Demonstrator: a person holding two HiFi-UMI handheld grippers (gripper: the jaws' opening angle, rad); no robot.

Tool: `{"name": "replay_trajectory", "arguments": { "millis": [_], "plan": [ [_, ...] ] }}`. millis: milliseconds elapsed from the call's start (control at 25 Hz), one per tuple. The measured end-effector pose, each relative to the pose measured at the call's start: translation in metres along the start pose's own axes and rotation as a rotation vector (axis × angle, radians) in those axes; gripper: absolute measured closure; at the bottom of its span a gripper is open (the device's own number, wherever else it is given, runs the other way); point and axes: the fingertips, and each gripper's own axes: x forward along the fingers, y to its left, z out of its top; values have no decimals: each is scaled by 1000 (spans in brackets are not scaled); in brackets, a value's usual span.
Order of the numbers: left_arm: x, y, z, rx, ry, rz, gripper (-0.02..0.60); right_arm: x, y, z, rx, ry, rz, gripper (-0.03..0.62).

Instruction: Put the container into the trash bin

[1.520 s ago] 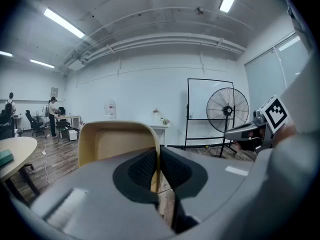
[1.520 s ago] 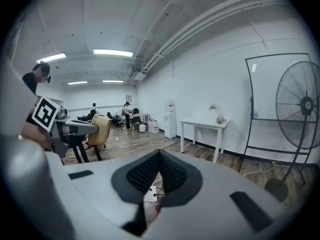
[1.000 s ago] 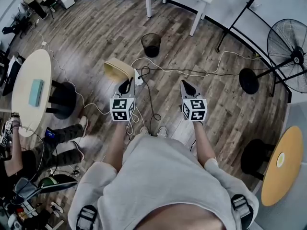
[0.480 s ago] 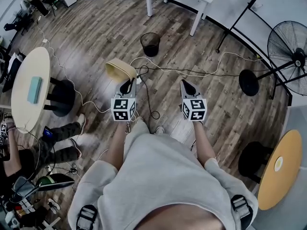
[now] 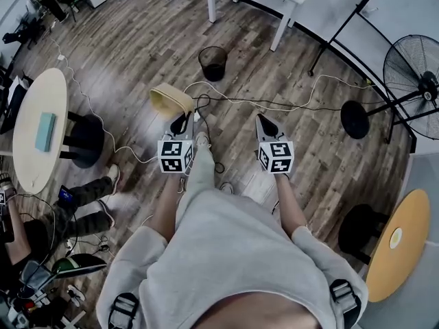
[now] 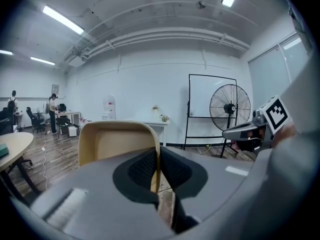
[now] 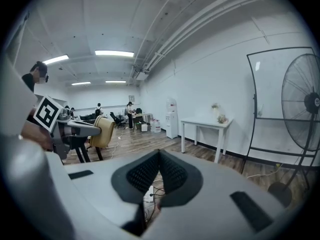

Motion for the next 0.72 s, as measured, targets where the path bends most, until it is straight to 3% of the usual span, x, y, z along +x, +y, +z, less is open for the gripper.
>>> {"name": "replay_trajectory", "arguments": {
  "millis": [720],
  "plan": [
    [126,74,26,-33,19,-42,549,133,-31,34,-32,65,16,580]
  ]
}}
